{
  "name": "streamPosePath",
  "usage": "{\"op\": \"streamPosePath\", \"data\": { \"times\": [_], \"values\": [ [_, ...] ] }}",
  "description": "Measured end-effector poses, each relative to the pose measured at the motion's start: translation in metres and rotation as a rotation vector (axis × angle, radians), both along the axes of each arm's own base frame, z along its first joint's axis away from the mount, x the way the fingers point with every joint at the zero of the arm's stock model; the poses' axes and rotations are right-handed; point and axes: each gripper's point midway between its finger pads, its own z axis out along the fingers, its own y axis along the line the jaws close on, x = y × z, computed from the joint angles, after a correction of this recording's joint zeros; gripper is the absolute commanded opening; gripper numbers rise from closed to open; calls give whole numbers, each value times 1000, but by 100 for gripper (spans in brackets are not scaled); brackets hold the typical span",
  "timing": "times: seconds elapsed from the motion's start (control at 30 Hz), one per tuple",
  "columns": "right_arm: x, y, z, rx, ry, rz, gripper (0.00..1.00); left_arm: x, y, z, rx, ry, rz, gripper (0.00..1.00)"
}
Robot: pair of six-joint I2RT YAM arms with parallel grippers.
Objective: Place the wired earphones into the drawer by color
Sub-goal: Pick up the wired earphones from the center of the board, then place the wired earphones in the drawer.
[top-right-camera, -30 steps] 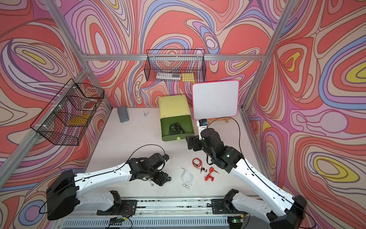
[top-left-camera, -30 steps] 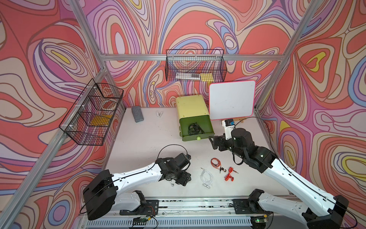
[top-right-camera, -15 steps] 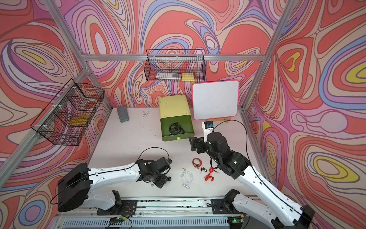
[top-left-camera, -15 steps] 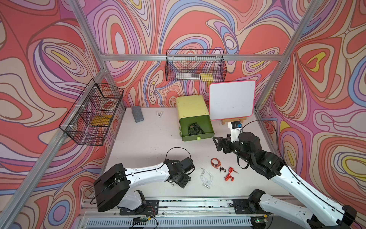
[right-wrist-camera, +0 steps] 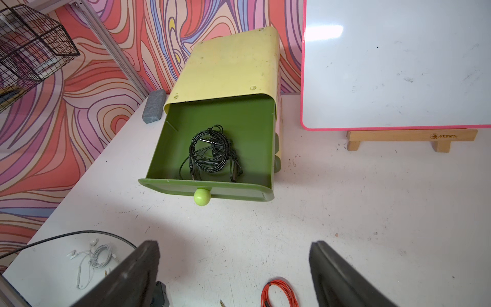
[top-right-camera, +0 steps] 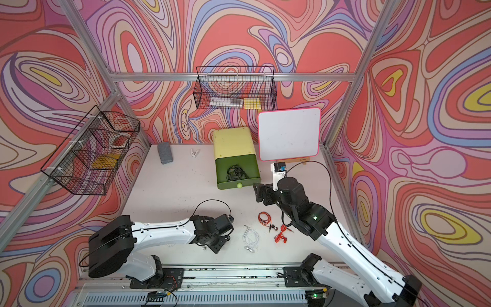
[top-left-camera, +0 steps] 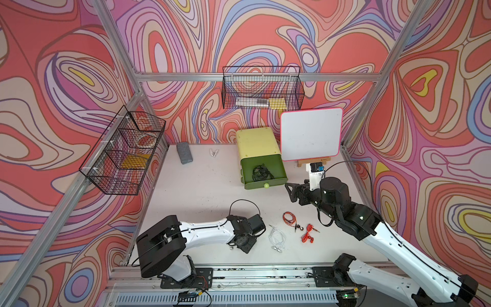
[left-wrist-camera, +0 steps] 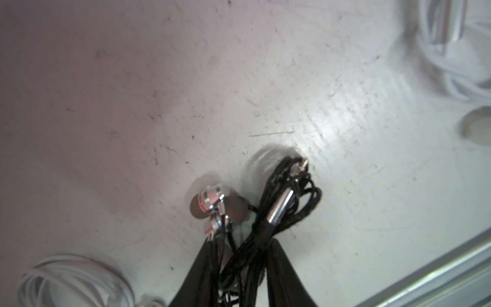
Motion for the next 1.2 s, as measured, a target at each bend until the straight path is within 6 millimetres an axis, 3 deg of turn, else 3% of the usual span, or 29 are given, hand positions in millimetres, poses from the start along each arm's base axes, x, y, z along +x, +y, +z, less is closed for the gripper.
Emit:
{"op": "streamPosePath", "data": {
  "times": [0.33,0.63,0.87,1.2],
  "values": [
    [1,2,-13,-12,19,5,90,-1,-3,2,-7,1,-7,0],
    [0,1,-23,-21,36,3,91,3,-8,27,-79,-50,8,0],
    [-1,0,-45,-30,72,-6,90,20,-11,77,-154,-172,34,0],
    [-1,0,-55,-6,77,-19,90,49,-28,168,-321,-353,52,0]
  ]
}}
